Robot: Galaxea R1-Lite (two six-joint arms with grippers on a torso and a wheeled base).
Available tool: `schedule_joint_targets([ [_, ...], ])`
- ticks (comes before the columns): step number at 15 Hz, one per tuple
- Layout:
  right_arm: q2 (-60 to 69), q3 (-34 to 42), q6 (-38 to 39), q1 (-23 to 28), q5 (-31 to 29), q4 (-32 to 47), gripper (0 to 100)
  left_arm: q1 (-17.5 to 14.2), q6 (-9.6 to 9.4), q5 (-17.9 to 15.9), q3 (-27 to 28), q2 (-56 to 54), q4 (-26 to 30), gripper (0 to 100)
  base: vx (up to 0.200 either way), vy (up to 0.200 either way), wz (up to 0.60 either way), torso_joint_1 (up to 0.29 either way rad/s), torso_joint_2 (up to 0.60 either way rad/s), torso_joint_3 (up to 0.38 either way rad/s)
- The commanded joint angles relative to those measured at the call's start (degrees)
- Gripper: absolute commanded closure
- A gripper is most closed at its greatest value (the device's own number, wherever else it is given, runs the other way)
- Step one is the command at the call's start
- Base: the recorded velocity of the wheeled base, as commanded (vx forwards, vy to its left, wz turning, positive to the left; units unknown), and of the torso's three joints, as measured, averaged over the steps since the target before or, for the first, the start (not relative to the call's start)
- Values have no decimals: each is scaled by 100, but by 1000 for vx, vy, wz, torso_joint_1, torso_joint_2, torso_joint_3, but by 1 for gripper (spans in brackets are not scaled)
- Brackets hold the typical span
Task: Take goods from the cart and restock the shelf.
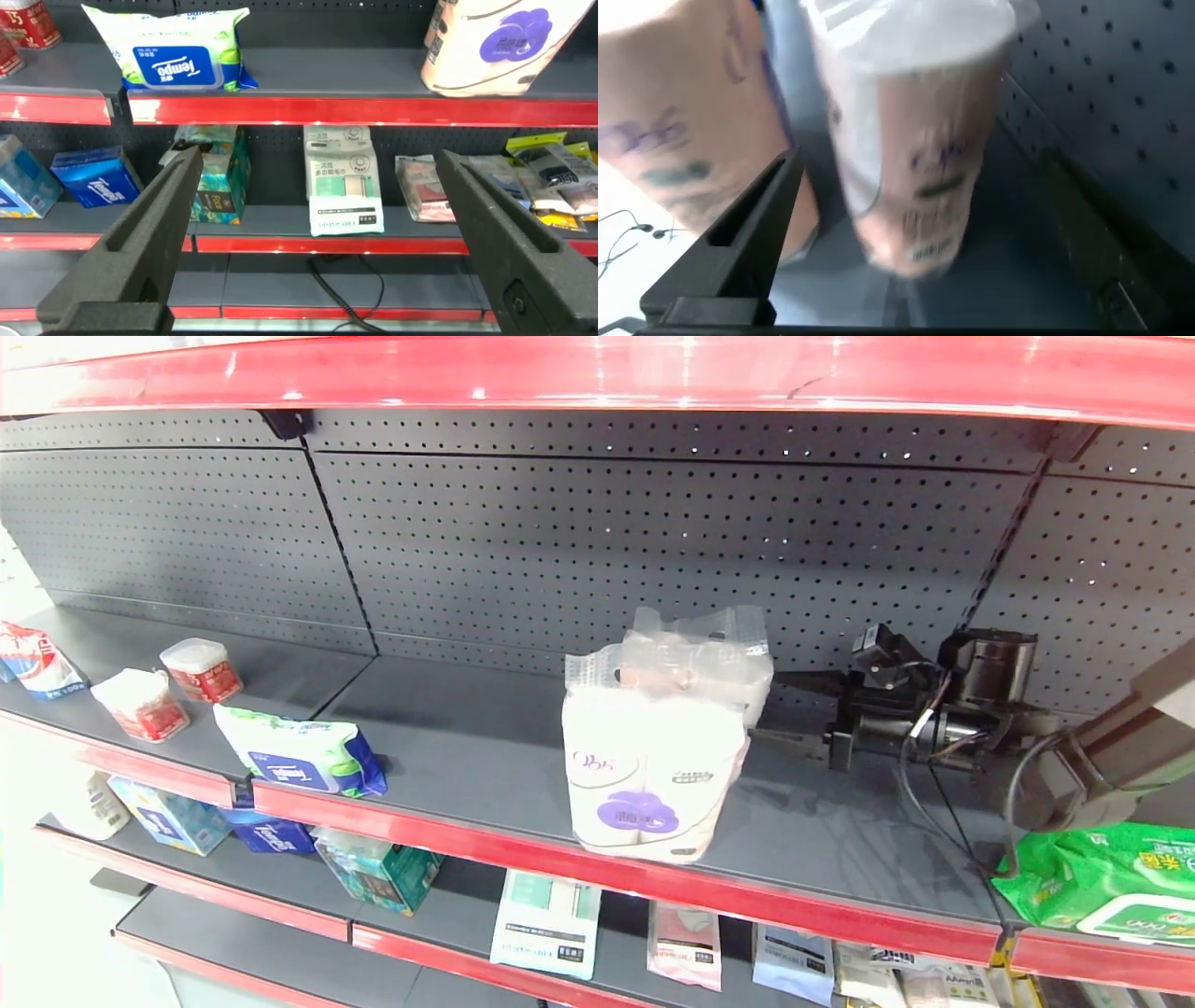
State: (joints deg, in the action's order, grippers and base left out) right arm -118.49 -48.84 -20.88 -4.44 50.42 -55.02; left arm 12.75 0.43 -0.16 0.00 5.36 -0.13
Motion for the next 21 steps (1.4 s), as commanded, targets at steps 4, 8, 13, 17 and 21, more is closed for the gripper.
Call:
schedule_joint_targets([
  [4,714,981,-56,470,12,-9,0,-1,1,-2,0,9,-4,0,0,0,0,0,0,0],
  [8,1381,1693,-4,655,-41,-9,0,-1,1,-2,0,9,-4,0,0,0,0,0,0,0],
  [13,2858,2317,5,681,-1403,676,0,-1,1,-2,0,9,-4,0,0,0,0,0,0,0],
  [17,4783,2801,348,848,-3082,1555,0,-1,1,-2,0,9,-4,0,0,0,0,0,0,0],
  [21,7455,3548,524,830,-4655,3199,0,-1,1,-2,0,9,5,0,0,0,0,0,0,0],
])
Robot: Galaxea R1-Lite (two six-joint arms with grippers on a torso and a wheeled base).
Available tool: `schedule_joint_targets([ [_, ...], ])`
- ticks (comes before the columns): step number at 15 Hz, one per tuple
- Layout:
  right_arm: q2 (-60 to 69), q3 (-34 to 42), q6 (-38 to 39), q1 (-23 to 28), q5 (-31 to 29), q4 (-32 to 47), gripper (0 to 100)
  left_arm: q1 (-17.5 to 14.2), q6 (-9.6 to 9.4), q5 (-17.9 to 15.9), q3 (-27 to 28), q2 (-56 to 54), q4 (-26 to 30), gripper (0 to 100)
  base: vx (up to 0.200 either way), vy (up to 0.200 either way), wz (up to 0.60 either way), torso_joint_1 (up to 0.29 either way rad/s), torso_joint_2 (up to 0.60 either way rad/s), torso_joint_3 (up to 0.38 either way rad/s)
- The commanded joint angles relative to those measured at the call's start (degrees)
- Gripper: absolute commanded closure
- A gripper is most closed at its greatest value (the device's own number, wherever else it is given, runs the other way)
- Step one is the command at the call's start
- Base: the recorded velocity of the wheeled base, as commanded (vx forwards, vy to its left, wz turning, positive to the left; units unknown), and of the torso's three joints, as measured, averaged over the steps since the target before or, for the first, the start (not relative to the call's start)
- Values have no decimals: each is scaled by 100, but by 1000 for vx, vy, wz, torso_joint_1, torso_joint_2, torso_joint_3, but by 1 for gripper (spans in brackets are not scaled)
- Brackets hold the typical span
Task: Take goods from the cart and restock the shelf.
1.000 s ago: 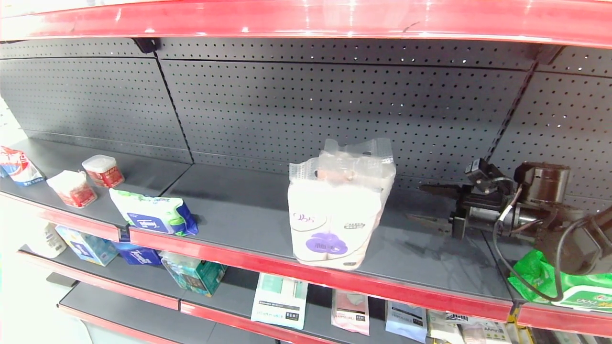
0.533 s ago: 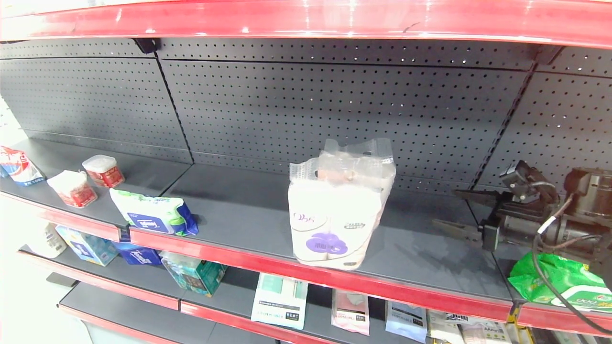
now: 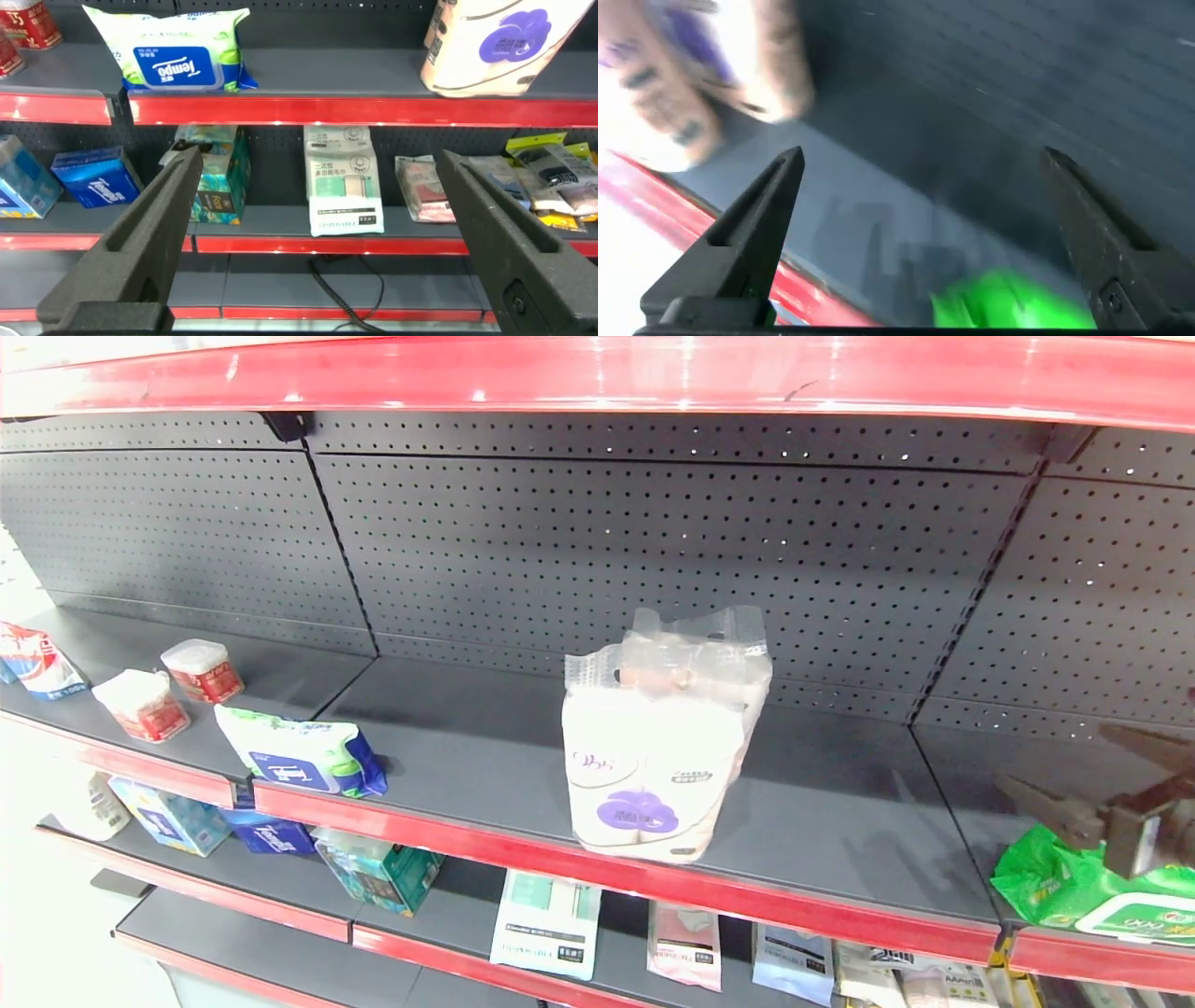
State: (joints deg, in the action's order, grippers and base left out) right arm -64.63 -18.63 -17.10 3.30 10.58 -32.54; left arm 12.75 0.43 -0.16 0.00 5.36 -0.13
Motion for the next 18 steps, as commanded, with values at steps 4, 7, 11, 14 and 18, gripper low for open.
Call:
schedule_joint_targets([
  [4,4082,650,761,215,-654,2401,0,-1,1,-2,0,9,-4,0,0,0,0,0,0,0],
  [7,5927,1177,858,30,-557,3412,0,-1,1,-2,0,9,5,0,0,0,0,0,0,0],
  [11,5962,1819,1139,12,-1137,3060,0,-1,1,-2,0,9,-4,0,0,0,0,0,0,0],
  [14,5962,1792,1614,12,-663,3078,0,-1,1,-2,0,9,-4,0,0,0,0,0,0,0],
  [18,5919,1757,1640,65,-513,3183,0,-1,1,-2,0,9,-4,0,0,0,0,0,0,0],
])
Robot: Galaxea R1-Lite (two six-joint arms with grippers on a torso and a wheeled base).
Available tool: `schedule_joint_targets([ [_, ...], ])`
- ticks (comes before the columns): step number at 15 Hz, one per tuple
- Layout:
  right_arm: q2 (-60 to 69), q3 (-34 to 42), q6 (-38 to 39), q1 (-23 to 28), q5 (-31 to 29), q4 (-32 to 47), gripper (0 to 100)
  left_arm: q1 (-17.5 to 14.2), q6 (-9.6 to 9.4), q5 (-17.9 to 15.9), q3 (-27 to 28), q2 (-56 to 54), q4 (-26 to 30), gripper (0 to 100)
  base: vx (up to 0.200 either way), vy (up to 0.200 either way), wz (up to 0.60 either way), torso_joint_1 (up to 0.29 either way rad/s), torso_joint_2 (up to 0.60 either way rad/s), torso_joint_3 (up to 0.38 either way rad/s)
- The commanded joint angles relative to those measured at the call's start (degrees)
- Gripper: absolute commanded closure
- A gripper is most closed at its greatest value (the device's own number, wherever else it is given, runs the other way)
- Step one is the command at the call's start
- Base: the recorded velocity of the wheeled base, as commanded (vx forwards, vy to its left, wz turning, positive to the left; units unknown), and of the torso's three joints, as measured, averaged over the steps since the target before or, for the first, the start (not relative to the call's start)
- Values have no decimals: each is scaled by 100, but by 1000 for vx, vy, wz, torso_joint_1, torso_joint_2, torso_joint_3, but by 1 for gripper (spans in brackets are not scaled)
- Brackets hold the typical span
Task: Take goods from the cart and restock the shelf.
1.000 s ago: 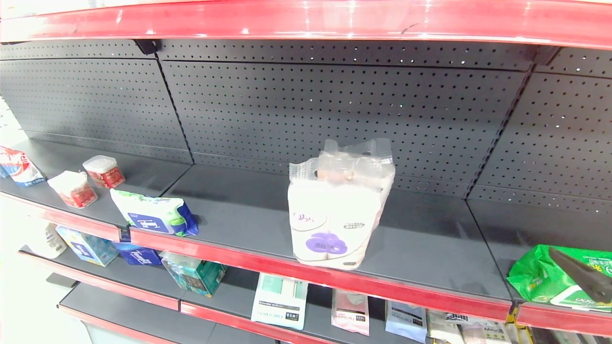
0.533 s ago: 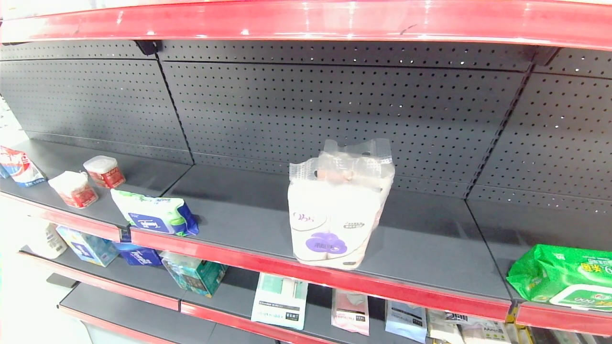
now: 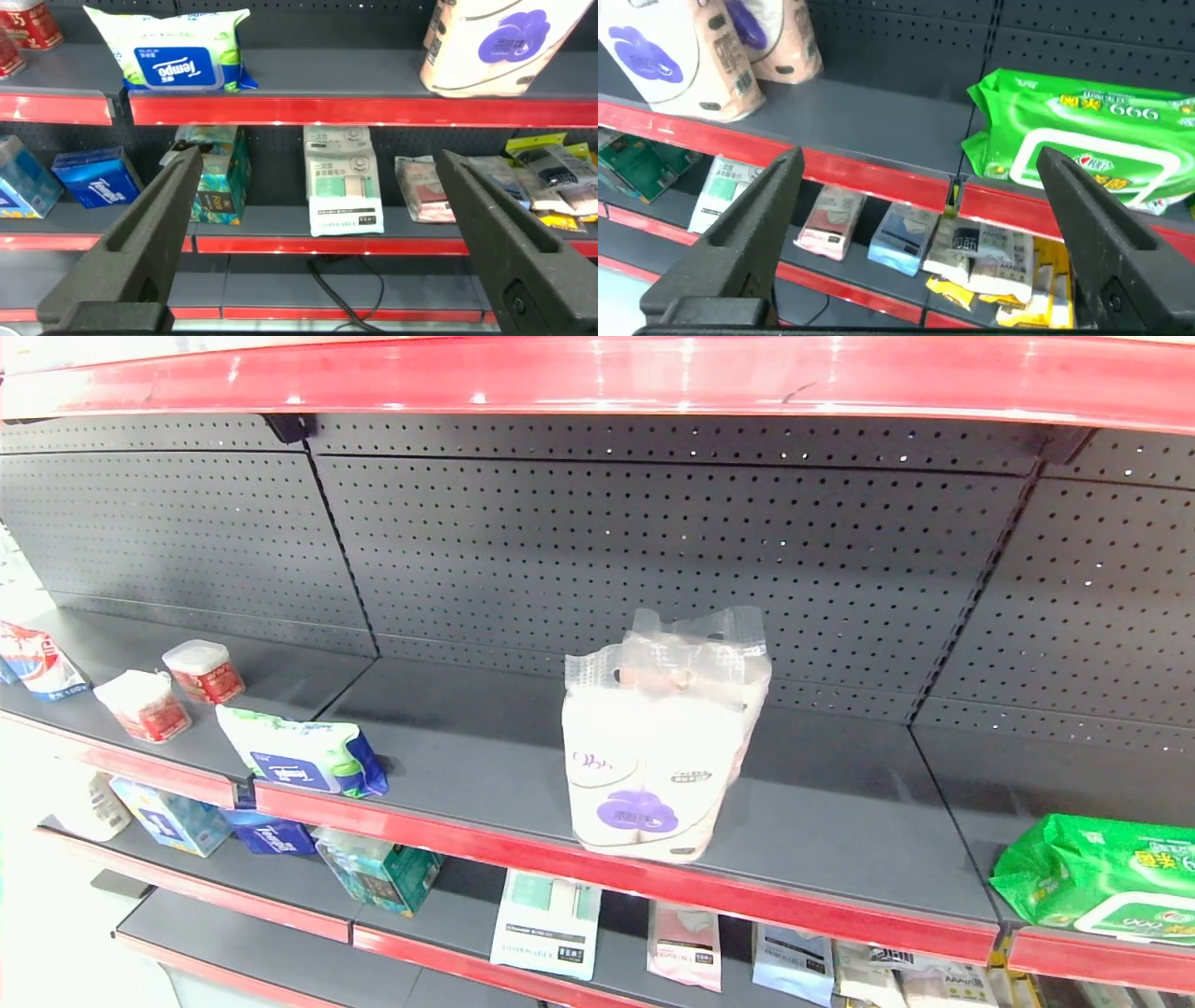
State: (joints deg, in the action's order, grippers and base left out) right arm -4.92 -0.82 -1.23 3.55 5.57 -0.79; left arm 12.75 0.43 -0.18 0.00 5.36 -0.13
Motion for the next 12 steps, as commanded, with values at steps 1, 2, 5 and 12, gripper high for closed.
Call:
schedule_joint_targets([
  [1,-52,-33,141,50,-355,53,0,-1,1,1,0,9,5,0,0,0,0,0,0,0],
  [2,-44,73,70,32,-566,70,0,-1,1,1,0,9,5,0,0,0,0,0,0,0],
  [5,88,82,114,-451,-390,70,0,-1,1,1,0,9,-4,0,0,0,0,0,0,0],
  [12,475,82,114,-355,-566,70,0,-1,1,1,0,9,-4,0,0,0,0,0,0,0],
])
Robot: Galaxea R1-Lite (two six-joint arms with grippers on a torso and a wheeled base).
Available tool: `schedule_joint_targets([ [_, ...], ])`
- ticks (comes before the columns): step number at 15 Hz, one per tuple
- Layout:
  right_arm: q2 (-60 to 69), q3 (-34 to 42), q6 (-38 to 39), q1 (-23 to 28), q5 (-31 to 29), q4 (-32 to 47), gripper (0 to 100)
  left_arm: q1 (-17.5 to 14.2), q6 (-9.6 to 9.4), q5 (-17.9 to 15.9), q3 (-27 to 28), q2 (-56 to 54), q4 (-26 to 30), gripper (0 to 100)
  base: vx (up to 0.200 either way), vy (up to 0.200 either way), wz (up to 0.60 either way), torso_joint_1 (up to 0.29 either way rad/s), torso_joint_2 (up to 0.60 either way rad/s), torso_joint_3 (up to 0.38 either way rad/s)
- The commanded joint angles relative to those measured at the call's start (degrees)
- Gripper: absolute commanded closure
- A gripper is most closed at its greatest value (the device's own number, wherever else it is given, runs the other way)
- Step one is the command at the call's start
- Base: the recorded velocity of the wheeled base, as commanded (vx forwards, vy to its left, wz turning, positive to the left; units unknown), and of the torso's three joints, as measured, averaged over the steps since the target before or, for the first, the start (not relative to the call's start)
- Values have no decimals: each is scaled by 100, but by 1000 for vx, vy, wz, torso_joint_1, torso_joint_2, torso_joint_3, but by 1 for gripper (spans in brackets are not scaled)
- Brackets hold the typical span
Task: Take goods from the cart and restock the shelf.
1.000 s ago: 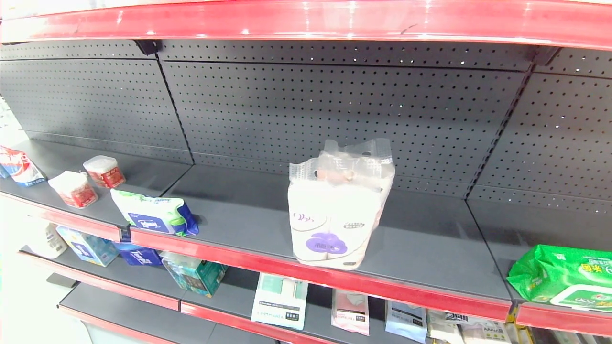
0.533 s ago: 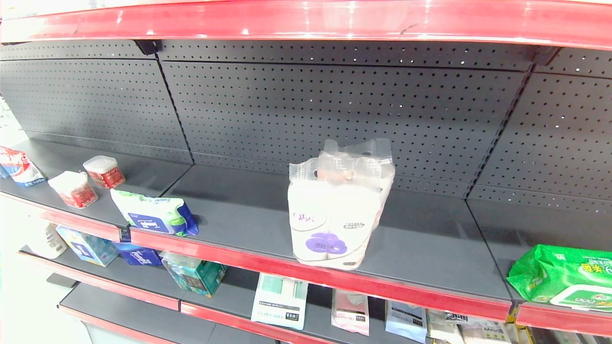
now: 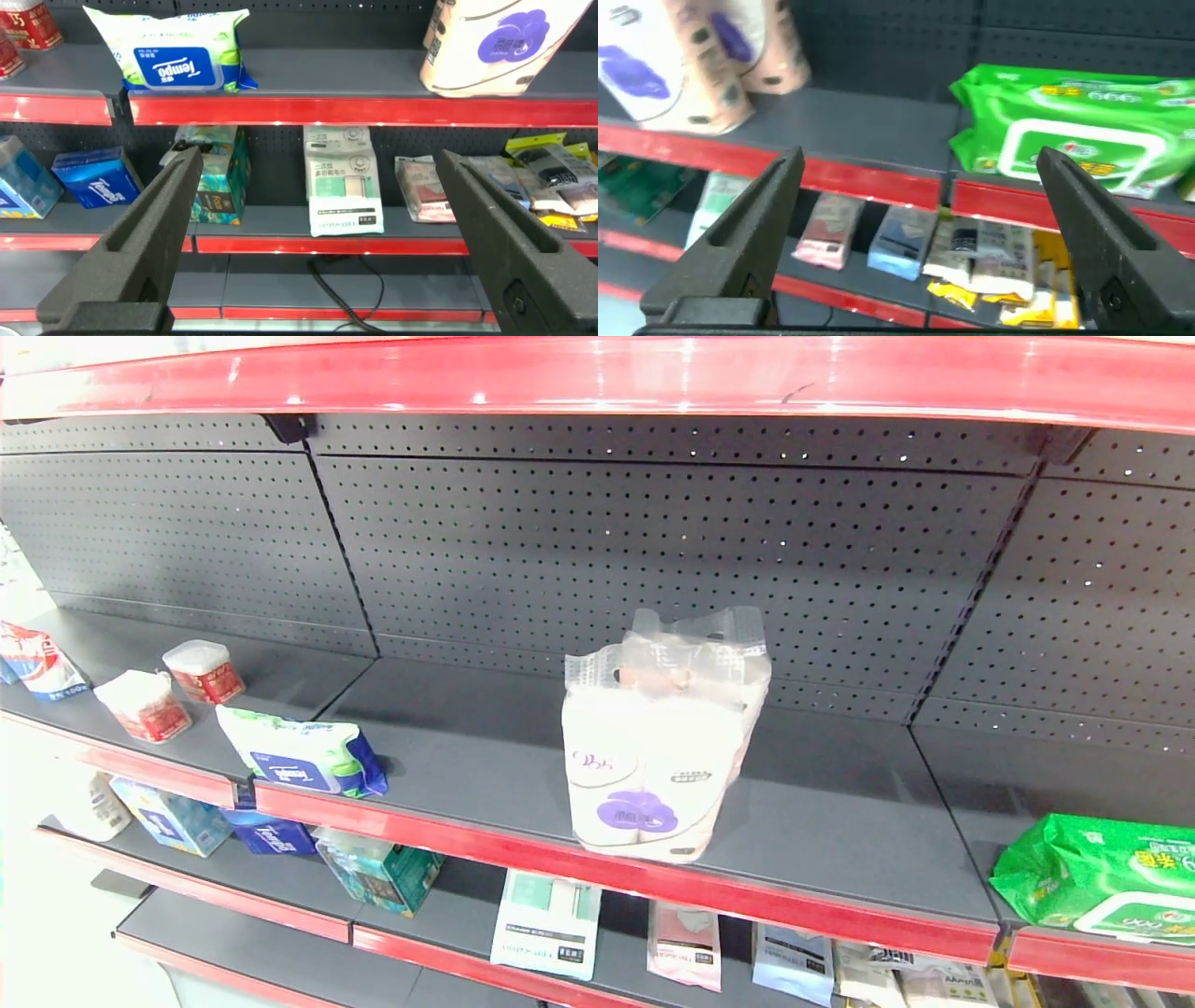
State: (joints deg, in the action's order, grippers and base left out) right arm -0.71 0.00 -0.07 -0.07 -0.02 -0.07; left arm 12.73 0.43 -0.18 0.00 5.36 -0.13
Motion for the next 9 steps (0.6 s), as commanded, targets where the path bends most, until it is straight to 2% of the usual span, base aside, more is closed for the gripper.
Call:
schedule_joint_targets([
  [1,62,0,-1,7,-6,-1,0,2,1,1,0,9,-4,0,0,0,0,0,0,0],
  [4,62,0,-1,7,-6,-1,0,-33,1,1,0,17,-4,0,0,0,0,0,0,0],
  [6,62,0,-1,7,-6,-1,0,-684,1,1,0,17,-4,0,0,0,0,0,0,0],
  [9,62,0,-1,7,-6,-1,0,-754,1,1,0,9,-4,0,0,0,0,0,0,0],
])
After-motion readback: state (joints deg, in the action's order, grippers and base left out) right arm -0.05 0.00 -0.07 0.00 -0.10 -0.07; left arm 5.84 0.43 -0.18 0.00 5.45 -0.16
